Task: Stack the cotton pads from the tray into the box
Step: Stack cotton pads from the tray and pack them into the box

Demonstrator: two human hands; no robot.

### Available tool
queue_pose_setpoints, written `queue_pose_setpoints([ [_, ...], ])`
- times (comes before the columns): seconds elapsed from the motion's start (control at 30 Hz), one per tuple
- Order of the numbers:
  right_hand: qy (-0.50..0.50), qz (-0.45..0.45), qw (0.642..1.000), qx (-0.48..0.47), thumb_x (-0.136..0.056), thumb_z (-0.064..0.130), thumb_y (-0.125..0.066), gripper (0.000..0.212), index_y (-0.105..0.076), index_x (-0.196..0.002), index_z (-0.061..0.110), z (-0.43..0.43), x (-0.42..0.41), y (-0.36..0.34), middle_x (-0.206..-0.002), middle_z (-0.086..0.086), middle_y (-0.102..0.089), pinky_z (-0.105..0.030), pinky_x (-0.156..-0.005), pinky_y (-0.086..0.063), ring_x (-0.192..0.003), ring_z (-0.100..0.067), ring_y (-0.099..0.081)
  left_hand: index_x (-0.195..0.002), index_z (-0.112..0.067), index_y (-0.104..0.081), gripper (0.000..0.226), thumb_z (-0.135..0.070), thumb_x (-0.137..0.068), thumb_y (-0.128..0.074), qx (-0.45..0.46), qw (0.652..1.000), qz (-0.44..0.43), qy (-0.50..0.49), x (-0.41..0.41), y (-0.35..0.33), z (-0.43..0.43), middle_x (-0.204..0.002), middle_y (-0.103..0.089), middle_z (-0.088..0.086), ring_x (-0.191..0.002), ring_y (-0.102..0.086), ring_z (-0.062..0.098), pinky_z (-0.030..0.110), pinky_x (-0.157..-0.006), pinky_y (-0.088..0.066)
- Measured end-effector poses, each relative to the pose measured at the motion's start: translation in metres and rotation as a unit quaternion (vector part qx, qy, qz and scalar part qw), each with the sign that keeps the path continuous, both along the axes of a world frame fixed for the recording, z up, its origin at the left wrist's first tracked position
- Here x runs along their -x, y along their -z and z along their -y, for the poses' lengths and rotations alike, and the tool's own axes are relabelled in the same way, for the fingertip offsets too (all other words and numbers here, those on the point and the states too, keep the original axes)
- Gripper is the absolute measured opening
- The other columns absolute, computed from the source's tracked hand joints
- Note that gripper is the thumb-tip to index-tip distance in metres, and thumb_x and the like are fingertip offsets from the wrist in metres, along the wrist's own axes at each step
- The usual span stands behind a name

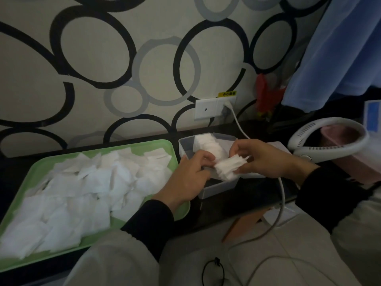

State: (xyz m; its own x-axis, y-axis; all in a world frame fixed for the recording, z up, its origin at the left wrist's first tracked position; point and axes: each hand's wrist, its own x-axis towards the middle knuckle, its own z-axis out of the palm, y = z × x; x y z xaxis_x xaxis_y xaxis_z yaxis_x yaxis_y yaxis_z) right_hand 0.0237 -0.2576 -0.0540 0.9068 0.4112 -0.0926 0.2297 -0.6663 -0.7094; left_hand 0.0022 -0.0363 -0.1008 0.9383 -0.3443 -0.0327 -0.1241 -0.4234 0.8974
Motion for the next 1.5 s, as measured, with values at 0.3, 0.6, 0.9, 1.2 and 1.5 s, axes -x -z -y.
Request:
queue_pose_setpoints([
  [0.3, -0.033, 0.131, 0.947, 0.292, -0.079, 0.031, -0.08, 0.032, -0.068, -0.108, 0.031, -0.032, 0.003, -0.012, -0.102, 0.013, -0.056, -0.024, -0.08, -0.041, -0.098, -0.01, -0.053, -0.103, -0.051, -0.049, 0.038, -0.026, -0.074, -0.053, -0.021, 0.999, 0.028, -0.01, 0.001, 0.003, 0.004, -0.113, -0.063, -0.021, -0.117, -0.054, 0.013, 0.044, -0.101, -0.049],
  [0.6, -0.032, 0.111, 0.925, 0.361, -0.092, 0.01, -0.059, 0.037, -0.064, -0.126, 0.025, -0.048, 0.008, -0.015, -0.118, 0.0, -0.066, -0.029, -0.091, -0.049, -0.111, -0.019, -0.059, -0.13, -0.022, -0.049, 0.054, -0.005, -0.081, -0.062, -0.13, 0.98, 0.148, -0.006, 0.004, 0.005, -0.003, -0.134, -0.045, -0.003, -0.124, -0.04, 0.013, 0.02, -0.099, -0.033],
  [0.9, 0.035, 0.148, 0.951, 0.269, -0.094, 0.018, -0.055, 0.027, -0.068, -0.111, 0.034, -0.052, 0.026, -0.041, -0.105, 0.012, -0.067, -0.03, -0.083, -0.052, -0.087, -0.006, -0.057, -0.12, -0.032, -0.053, 0.042, -0.011, -0.086, -0.063, -0.096, 0.981, 0.16, -0.053, 0.019, -0.012, -0.039, -0.12, -0.05, -0.016, -0.112, -0.048, 0.002, 0.014, -0.092, -0.037],
  [1.2, 0.091, 0.099, 0.991, 0.027, -0.088, 0.007, -0.06, 0.018, -0.073, -0.092, 0.019, -0.149, 0.046, -0.038, -0.081, 0.012, -0.065, -0.002, -0.062, -0.042, -0.072, 0.002, -0.059, -0.106, -0.024, -0.064, 0.034, 0.002, -0.089, -0.051, -0.054, 0.958, 0.097, -0.265, 0.065, -0.028, -0.129, -0.116, -0.063, -0.006, -0.102, -0.058, 0.011, 0.02, -0.084, -0.043],
  [1.5, 0.159, 0.002, 0.983, 0.092, -0.089, 0.016, -0.061, 0.037, -0.06, -0.125, 0.016, -0.202, 0.041, 0.034, -0.127, -0.005, -0.061, -0.028, -0.098, -0.041, -0.117, -0.023, -0.056, -0.087, -0.026, -0.067, 0.032, 0.004, -0.084, -0.056, 0.022, 0.949, 0.04, -0.311, 0.09, -0.023, -0.186, -0.099, -0.069, -0.01, -0.089, -0.062, 0.011, 0.021, -0.074, -0.045],
])
